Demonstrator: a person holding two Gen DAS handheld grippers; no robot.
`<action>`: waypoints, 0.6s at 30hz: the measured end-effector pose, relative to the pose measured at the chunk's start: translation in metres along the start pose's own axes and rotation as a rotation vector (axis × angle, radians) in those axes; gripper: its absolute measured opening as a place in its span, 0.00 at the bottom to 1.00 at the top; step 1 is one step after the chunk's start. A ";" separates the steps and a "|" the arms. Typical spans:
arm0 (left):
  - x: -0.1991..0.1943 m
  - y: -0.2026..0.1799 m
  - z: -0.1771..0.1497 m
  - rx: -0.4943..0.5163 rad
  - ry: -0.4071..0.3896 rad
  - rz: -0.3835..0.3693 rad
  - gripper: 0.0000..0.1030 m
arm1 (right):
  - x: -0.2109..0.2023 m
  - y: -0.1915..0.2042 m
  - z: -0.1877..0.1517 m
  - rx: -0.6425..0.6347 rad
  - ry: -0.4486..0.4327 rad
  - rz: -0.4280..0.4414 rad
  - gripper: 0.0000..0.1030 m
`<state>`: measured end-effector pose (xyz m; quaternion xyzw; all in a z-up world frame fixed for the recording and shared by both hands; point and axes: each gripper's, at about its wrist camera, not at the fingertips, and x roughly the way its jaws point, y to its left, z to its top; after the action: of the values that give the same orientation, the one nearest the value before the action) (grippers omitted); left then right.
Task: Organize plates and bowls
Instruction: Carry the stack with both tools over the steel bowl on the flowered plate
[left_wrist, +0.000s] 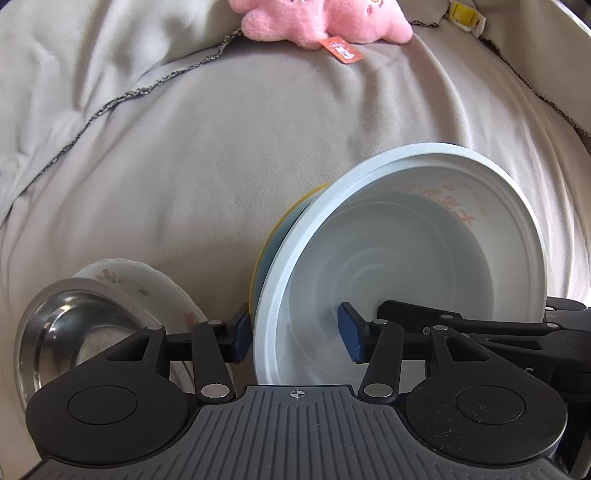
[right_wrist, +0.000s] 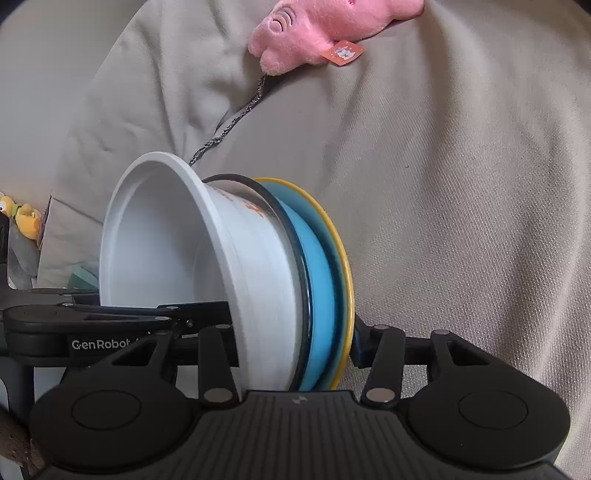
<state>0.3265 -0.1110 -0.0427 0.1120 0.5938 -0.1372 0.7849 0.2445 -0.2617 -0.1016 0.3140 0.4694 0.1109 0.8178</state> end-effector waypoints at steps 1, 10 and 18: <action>0.000 0.000 0.000 -0.002 -0.001 -0.001 0.51 | -0.001 0.000 0.000 0.001 -0.004 0.000 0.46; -0.002 0.002 0.002 -0.017 0.003 -0.003 0.51 | -0.003 -0.002 0.004 0.026 0.016 0.001 0.46; -0.007 0.010 0.001 -0.032 0.002 -0.023 0.51 | -0.005 0.007 0.005 0.025 0.016 -0.010 0.47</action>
<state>0.3288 -0.1010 -0.0356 0.0927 0.5982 -0.1367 0.7842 0.2471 -0.2610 -0.0917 0.3212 0.4789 0.1036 0.8104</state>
